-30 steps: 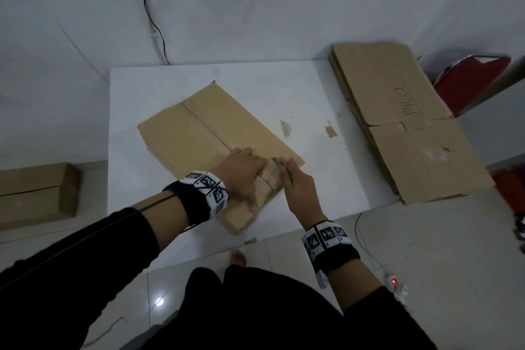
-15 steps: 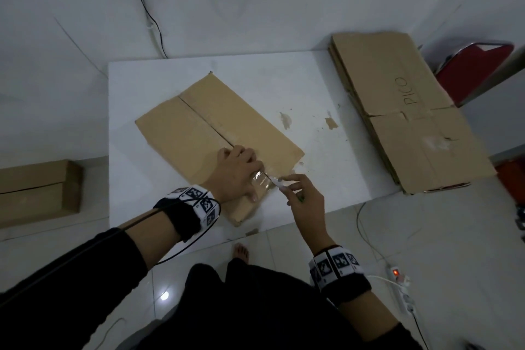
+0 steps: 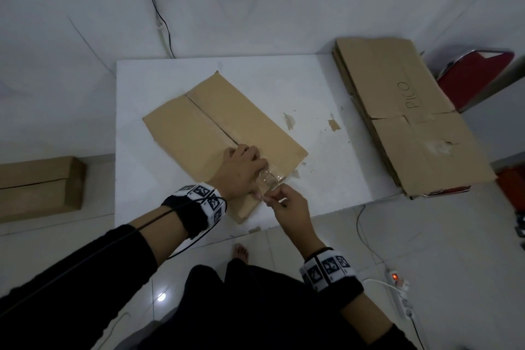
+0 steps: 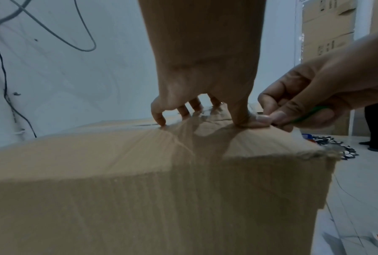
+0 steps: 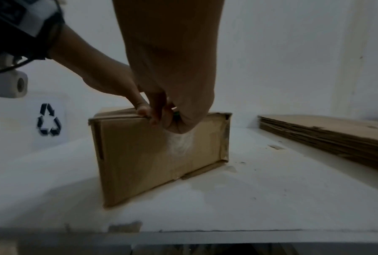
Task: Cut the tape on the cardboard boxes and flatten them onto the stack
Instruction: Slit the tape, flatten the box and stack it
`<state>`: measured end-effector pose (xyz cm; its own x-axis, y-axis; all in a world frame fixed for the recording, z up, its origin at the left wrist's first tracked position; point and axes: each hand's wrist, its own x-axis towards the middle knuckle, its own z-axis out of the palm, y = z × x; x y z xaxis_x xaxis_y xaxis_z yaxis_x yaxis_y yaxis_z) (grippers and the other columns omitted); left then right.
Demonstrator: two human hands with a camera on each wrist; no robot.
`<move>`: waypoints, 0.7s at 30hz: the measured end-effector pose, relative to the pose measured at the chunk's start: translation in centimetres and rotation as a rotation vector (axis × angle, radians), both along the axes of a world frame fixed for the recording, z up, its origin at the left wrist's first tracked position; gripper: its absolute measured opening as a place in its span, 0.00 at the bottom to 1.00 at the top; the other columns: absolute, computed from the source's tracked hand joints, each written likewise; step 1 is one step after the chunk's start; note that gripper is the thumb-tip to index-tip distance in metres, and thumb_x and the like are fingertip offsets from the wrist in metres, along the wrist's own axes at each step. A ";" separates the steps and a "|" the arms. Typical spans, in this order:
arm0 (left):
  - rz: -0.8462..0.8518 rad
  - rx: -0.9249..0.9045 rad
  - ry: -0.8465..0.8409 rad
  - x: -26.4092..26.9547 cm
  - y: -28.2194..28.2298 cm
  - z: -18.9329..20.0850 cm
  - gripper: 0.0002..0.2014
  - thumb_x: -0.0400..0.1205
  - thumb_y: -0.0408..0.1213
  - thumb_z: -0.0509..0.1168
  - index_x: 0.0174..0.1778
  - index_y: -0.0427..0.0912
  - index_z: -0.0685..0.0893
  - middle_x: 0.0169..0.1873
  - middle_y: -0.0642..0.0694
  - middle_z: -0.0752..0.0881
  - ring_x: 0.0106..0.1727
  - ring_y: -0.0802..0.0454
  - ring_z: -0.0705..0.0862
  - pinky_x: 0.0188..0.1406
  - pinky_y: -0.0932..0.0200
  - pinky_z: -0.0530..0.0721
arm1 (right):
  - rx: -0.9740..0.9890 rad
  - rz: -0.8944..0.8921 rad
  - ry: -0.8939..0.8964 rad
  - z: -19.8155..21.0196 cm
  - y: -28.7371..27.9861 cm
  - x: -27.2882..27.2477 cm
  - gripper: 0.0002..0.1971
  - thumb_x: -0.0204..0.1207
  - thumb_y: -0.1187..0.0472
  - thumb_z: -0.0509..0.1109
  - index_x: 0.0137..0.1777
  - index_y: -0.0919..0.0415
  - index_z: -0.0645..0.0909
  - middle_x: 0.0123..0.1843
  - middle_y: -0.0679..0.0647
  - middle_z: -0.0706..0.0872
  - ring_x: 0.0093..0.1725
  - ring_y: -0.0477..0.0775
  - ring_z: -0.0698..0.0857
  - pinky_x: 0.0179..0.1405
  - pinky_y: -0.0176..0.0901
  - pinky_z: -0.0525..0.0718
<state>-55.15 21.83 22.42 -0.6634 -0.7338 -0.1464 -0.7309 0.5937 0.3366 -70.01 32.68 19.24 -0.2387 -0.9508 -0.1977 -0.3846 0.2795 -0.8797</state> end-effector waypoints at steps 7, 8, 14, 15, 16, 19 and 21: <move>-0.022 -0.050 0.073 -0.3 1.3 -0.2 0.29 0.69 0.59 0.74 0.56 0.42 0.80 0.55 0.44 0.73 0.55 0.47 0.72 0.54 0.54 0.76 | 0.086 -0.130 -0.178 -0.5 2.8 -2.4 0.05 0.82 0.61 0.70 0.47 0.63 0.79 0.42 0.55 0.86 0.24 0.49 0.81 0.21 0.41 0.76; -0.021 -0.045 0.091 -0.3 1.6 -0.3 0.27 0.71 0.59 0.72 0.56 0.41 0.80 0.55 0.43 0.74 0.54 0.47 0.74 0.53 0.54 0.77 | 0.080 -0.180 -0.193 -0.4 3.1 -3.2 0.05 0.83 0.61 0.68 0.48 0.61 0.78 0.43 0.55 0.87 0.24 0.50 0.82 0.20 0.39 0.75; 0.169 0.034 0.139 -2.0 2.9 -1.2 0.19 0.84 0.49 0.60 0.58 0.35 0.82 0.57 0.40 0.82 0.58 0.45 0.77 0.54 0.56 0.75 | 0.028 -0.275 -0.195 0.4 2.9 -5.1 0.04 0.85 0.57 0.65 0.53 0.58 0.76 0.43 0.55 0.90 0.27 0.47 0.76 0.26 0.35 0.75; 0.210 0.045 0.170 -2.3 3.2 -1.5 0.18 0.84 0.47 0.60 0.58 0.35 0.82 0.58 0.40 0.80 0.60 0.45 0.75 0.57 0.55 0.74 | 0.015 -0.272 -0.183 0.5 2.8 -5.1 0.04 0.85 0.57 0.65 0.53 0.57 0.77 0.44 0.54 0.90 0.29 0.47 0.77 0.29 0.35 0.76; 0.261 0.059 0.212 -2.5 3.6 -1.9 0.17 0.83 0.45 0.62 0.58 0.35 0.82 0.60 0.40 0.78 0.61 0.44 0.74 0.60 0.53 0.74 | 0.008 -0.262 -0.172 0.6 2.6 -5.0 0.04 0.85 0.57 0.65 0.53 0.57 0.77 0.45 0.54 0.91 0.31 0.46 0.78 0.32 0.35 0.77; 0.489 0.129 0.437 -2.8 4.8 -3.5 0.18 0.78 0.41 0.71 0.61 0.37 0.84 0.61 0.41 0.75 0.63 0.42 0.73 0.65 0.46 0.75 | 0.005 -0.225 -0.161 0.4 2.1 -4.4 0.02 0.82 0.58 0.70 0.51 0.54 0.80 0.48 0.50 0.90 0.42 0.45 0.86 0.40 0.39 0.80; 0.617 0.209 0.633 -3.0 5.4 -3.8 0.19 0.74 0.38 0.75 0.61 0.41 0.86 0.62 0.43 0.76 0.64 0.43 0.74 0.67 0.44 0.75 | 0.006 -0.219 -0.146 0.3 1.8 -3.9 0.04 0.79 0.58 0.73 0.51 0.51 0.81 0.47 0.48 0.90 0.47 0.46 0.86 0.45 0.41 0.82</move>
<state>-58.19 27.24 18.64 -0.1632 -0.9849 -0.0578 -0.5404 0.0402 0.8405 -73.88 34.51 19.58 -0.4076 -0.8781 -0.2505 -0.1833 0.3474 -0.9196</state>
